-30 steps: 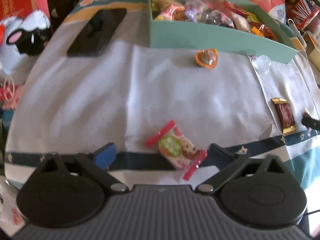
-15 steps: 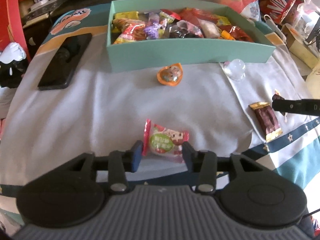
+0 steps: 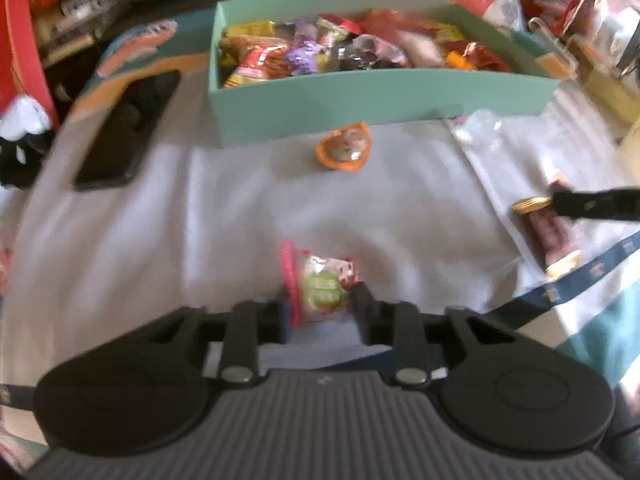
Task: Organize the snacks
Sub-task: 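Carry the red-white candy bag and pink-green candy into the teal box and release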
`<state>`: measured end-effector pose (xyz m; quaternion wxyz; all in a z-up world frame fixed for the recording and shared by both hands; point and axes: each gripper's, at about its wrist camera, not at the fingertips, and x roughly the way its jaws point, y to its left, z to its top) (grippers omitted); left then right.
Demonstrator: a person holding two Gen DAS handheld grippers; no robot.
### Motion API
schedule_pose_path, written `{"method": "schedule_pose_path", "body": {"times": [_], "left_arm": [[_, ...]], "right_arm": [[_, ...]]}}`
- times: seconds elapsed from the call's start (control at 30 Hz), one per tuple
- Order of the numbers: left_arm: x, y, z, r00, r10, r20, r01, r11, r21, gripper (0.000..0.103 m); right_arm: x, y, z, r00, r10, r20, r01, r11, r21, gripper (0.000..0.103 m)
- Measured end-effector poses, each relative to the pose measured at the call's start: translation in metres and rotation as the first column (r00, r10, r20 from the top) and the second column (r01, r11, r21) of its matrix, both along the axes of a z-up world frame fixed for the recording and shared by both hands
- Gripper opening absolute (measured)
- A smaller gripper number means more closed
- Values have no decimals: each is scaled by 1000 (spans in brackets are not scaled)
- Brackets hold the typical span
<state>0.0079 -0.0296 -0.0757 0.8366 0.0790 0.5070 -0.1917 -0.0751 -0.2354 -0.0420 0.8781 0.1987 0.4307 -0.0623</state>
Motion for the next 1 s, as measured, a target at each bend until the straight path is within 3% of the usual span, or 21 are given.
{"method": "schedule_pose_path", "body": {"times": [0.07, 0.57, 0.77, 1.0], "left_arm": [[1, 2, 1, 1000, 2, -6, -2, 1000, -15, 14], [8, 4, 32, 999, 11, 40, -7, 996, -89, 13], [38, 3, 61, 996, 12, 92, -1, 993, -119, 13], [100, -4, 85, 989, 46, 137, -27, 990, -139, 13]], "right_arm": [[1, 1, 0, 1000, 2, 3, -2, 1000, 2, 21], [12, 1, 13, 999, 28, 35, -28, 1000, -6, 21], [36, -2, 34, 996, 40, 84, -39, 999, -12, 21], [84, -9, 58, 989, 57, 136, -57, 998, -7, 21]]}}
